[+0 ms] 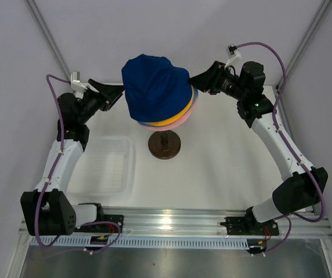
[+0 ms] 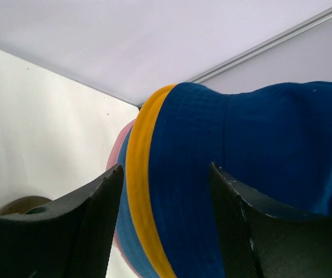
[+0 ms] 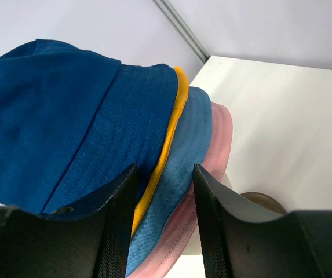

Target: Stack the hats

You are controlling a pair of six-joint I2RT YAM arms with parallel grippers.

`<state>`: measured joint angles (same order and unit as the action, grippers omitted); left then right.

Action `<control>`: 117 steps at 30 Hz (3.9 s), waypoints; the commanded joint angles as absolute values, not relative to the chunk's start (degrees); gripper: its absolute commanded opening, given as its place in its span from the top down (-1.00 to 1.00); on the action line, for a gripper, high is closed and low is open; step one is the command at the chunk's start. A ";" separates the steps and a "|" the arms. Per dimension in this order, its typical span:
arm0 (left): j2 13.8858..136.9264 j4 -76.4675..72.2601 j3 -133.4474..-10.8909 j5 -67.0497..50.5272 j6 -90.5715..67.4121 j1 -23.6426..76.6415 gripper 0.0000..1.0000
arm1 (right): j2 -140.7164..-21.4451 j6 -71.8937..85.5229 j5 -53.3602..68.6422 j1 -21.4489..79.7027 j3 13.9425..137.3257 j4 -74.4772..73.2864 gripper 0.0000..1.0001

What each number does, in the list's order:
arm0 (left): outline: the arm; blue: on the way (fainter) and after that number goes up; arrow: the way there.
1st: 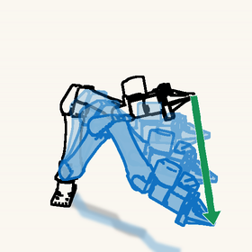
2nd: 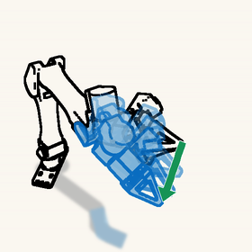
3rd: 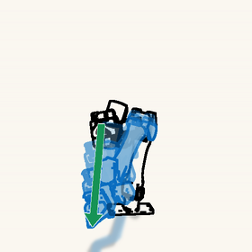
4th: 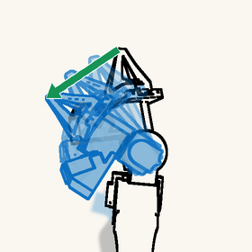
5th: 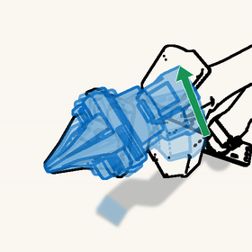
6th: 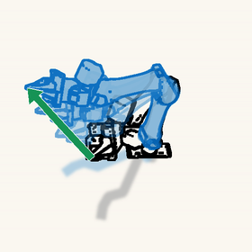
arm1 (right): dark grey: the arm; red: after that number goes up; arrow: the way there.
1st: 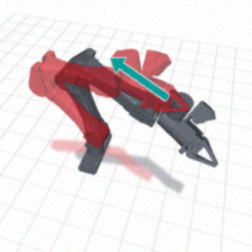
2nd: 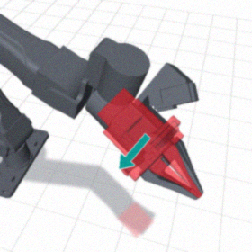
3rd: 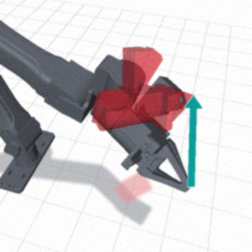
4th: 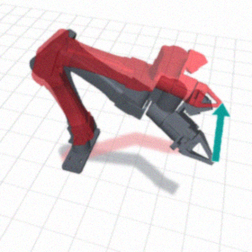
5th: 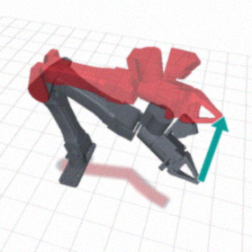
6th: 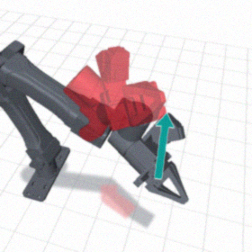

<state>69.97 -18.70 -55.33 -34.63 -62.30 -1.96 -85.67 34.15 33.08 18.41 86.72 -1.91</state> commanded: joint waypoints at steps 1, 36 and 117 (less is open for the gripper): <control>70.92 -22.42 -59.93 -37.09 -60.21 -2.72 -0.27 | -85.78 32.17 32.26 19.25 88.59 -2.72 0.08; 77.52 -0.79 -67.50 -29.80 -47.82 5.97 0.79 | -87.10 31.47 32.52 19.34 88.33 -3.07 0.42; 16.26 39.20 -40.17 -6.77 -24.61 9.58 -0.99 | -40.17 24.87 6.85 9.75 37.35 -7.91 -0.99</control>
<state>16.16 40.40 -40.16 -9.04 -24.95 9.26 -41.04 24.99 9.37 9.74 34.96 -9.52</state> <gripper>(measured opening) 0.994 0.993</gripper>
